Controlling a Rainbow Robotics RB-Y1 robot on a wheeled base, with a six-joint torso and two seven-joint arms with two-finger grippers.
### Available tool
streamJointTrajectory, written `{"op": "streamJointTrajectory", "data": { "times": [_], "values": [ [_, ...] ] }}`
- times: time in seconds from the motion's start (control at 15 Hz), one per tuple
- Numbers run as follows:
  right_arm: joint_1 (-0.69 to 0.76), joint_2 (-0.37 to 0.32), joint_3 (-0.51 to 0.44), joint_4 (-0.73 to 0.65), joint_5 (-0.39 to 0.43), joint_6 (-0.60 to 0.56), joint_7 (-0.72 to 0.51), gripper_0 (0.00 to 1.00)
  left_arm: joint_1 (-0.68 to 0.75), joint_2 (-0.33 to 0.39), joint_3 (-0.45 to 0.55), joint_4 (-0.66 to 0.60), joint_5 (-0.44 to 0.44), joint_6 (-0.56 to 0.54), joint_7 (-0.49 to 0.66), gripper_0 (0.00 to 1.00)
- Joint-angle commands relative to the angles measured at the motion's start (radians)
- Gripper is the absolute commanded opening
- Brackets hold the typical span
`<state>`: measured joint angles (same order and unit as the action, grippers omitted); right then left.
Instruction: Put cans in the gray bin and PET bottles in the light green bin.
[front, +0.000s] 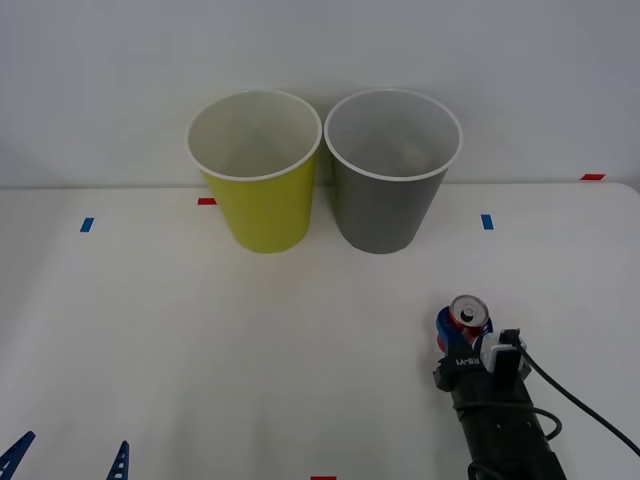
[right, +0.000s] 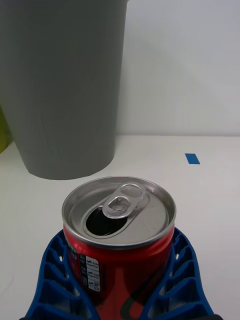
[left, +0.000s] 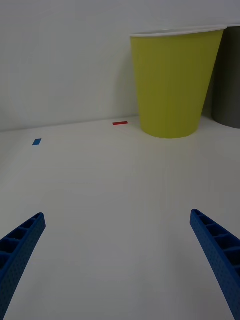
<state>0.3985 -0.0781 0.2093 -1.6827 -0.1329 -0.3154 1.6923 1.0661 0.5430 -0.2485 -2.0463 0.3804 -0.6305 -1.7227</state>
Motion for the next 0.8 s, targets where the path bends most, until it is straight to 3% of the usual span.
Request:
{"op": "streamJointTrajectory", "data": {
  "times": [0.07,0.33,0.6,0.8],
  "values": [
    [0.003,-0.005,0.004,-0.008,-0.004,-0.004,-0.002,0.0,0.0,0.0,0.0,0.0,0.0,0.0,0.0,1.0],
    [0.033,-0.037,0.013,-0.089,-0.01,0.015,-0.009,0.0,0.0,0.0,0.0,0.0,0.0,0.0,0.0,1.0],
    [0.109,-0.081,0.03,-0.394,-0.019,0.3,-0.017,0.0,0.0,0.0,0.0,0.0,0.0,0.0,0.0,1.0],
    [0.069,-0.094,0.047,-0.469,-0.036,0.377,-0.039,0.0,0.0,0.0,0.0,0.0,0.0,0.0,0.0,1.0]
  ]
}}
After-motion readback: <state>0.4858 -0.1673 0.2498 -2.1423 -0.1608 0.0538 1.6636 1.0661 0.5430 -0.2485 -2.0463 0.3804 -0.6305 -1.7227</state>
